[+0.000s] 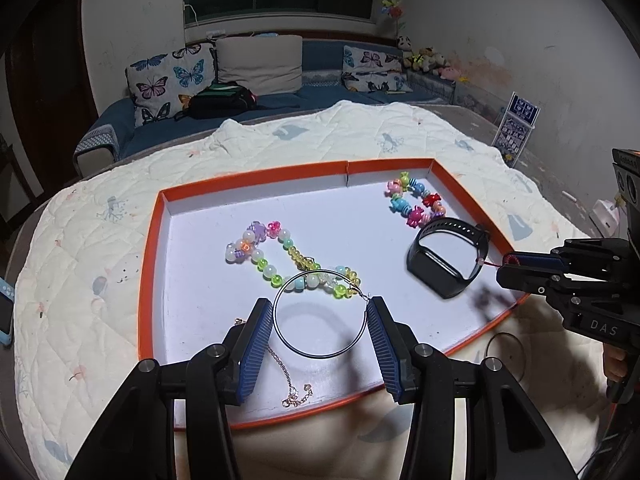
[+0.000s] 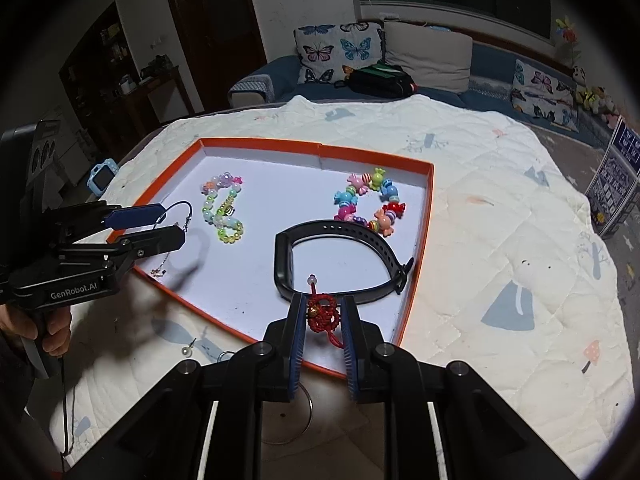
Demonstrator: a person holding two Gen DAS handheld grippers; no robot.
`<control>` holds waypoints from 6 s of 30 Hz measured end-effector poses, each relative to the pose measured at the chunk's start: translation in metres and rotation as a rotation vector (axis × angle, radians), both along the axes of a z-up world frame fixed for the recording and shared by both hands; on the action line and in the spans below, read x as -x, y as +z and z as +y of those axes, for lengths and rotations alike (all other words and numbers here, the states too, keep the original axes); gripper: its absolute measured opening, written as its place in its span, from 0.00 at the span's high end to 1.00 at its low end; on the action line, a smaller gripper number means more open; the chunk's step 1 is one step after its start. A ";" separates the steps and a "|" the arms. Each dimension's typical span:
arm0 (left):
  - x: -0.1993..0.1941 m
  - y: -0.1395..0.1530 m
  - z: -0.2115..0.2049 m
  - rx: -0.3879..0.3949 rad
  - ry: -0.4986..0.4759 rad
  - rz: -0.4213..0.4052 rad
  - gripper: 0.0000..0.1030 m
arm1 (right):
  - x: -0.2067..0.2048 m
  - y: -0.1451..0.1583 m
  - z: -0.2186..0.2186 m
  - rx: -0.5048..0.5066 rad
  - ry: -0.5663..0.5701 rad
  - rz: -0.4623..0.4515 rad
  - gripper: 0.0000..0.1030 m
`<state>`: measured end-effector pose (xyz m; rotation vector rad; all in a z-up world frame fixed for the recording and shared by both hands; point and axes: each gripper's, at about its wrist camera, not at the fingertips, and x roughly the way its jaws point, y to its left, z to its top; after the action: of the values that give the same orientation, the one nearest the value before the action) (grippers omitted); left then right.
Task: Organize jewelry
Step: 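Carry the red-tassel earring into the tray with the right gripper while the left carries the hoop, then open both grippers inside the tray and withdraw them toward the quilt, then grasp a pearl stud earring with the left gripper while the right grasps the second silver hoop, then carry the pearl stud into the tray with the left gripper while the right carries the hoop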
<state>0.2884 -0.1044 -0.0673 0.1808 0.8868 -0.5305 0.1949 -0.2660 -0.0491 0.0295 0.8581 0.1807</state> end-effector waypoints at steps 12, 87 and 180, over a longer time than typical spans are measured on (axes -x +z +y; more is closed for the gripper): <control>-0.007 -0.010 -0.007 -0.004 0.001 0.024 0.48 | -0.005 -0.011 -0.002 -0.028 0.000 0.036 0.80; 0.099 -0.027 0.064 -0.105 -0.154 0.049 0.65 | 0.049 -0.033 0.032 0.074 0.104 0.043 0.44; -0.033 -0.002 0.053 0.008 0.138 0.003 0.82 | -0.084 -0.001 0.050 -0.011 0.069 0.007 0.47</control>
<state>0.3214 -0.0512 -0.0692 0.1107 0.8930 -0.4062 0.2788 -0.2155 -0.0500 0.0103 0.8656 0.2502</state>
